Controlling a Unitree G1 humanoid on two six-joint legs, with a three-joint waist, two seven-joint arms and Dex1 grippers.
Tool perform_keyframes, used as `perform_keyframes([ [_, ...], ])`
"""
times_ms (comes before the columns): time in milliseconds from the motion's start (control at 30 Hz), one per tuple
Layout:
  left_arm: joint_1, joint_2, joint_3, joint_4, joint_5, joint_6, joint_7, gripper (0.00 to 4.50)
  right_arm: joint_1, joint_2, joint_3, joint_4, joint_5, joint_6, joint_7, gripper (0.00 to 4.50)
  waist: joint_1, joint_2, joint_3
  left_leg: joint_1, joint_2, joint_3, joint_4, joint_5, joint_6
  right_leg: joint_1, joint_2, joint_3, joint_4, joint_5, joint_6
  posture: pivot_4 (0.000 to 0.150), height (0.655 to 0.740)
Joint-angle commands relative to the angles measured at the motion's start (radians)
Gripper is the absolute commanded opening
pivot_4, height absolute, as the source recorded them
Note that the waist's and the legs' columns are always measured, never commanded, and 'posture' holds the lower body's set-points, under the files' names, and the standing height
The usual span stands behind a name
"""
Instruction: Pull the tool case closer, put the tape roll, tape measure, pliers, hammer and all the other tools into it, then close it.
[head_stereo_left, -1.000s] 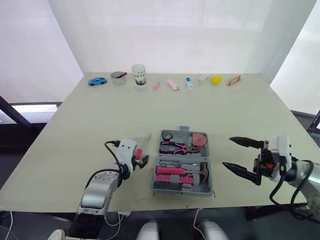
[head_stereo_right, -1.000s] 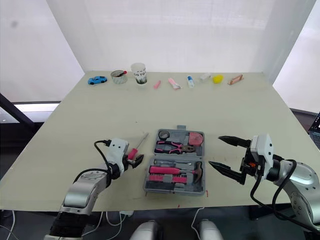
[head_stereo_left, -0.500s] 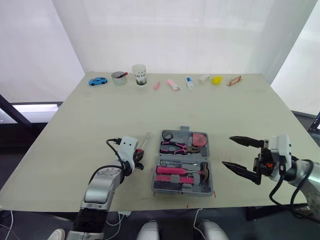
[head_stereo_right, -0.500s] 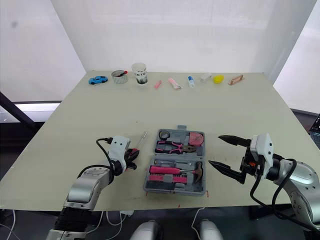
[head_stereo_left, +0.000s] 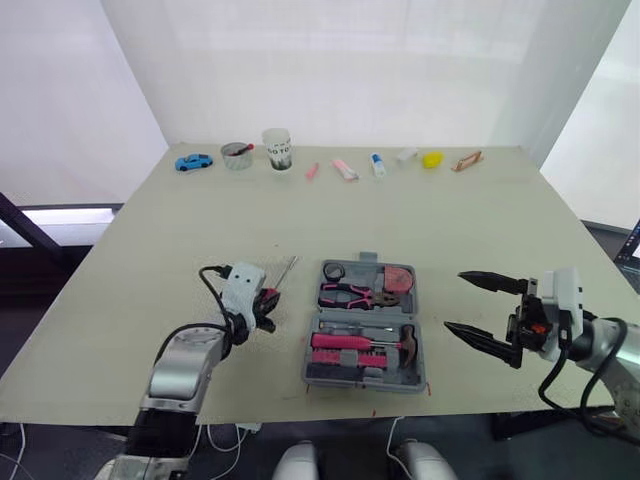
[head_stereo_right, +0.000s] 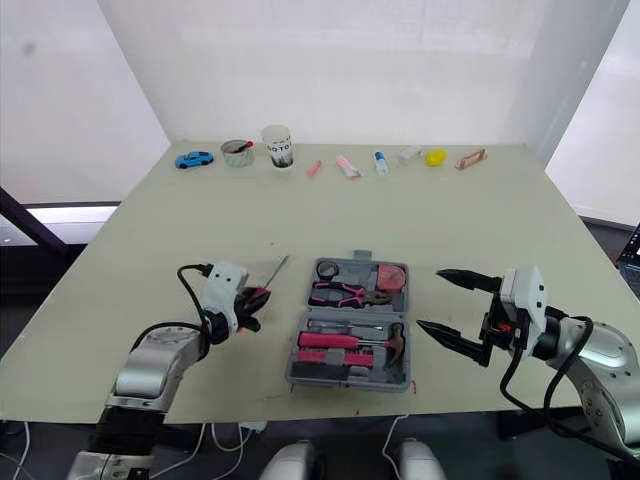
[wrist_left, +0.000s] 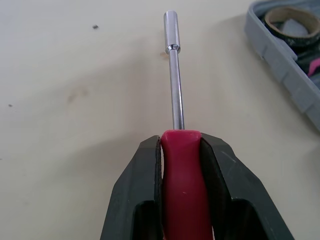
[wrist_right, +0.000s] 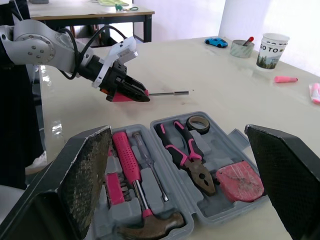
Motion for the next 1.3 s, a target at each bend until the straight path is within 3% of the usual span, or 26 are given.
perform_keyframes([
  [33,-0.008,0.048,0.02,-0.064,-0.023,-0.058,-0.071,0.62,-0.001,-0.007,-0.025,-0.03,0.041,-0.001,0.018,4.5,0.0,0.0,0.0,0.0,0.0,0.0,0.0,0.0,0.0,0.0,0.0,0.0,0.0,0.0,0.0,0.15,0.74],
  [233,-0.044,0.173,-0.045,-0.088,-0.046,-0.195,-0.314,0.62,0.017,-0.014,-0.028,-0.025,0.055,0.002,0.036,4.5,0.001,0.0,0.001,0.0,0.0,0.0,0.0,0.0,0.0,0.0,0.0,0.0,0.0,-0.002,-0.004,0.15,0.74],
  [533,-0.135,0.277,-0.167,-0.143,-0.114,-0.171,-0.621,0.62,0.055,-0.013,-0.051,-0.014,0.051,-0.016,0.047,4.5,0.004,0.0,0.002,0.0,0.0,0.0,0.0,0.0,0.0,0.0,0.0,-0.001,0.0,-0.002,-0.004,0.15,0.74],
  [1100,-0.204,0.332,-0.424,-0.224,-0.013,-0.125,-0.794,0.62,0.13,-0.078,-0.117,0.046,0.054,-0.03,0.15,4.5,0.0,0.0,0.002,0.0,0.0,0.001,0.0,0.0,0.0,0.0,0.001,0.001,-0.001,-0.004,-0.001,0.15,0.74],
  [1300,-0.232,0.309,-0.503,-0.235,0.039,-0.063,-0.79,0.62,0.105,-0.078,-0.098,0.052,0.055,-0.022,0.162,4.5,0.001,0.0,0.002,0.0,0.0,0.001,0.0,0.0,0.0,0.0,0.001,0.001,0.0,-0.005,0.0,0.15,0.74],
])
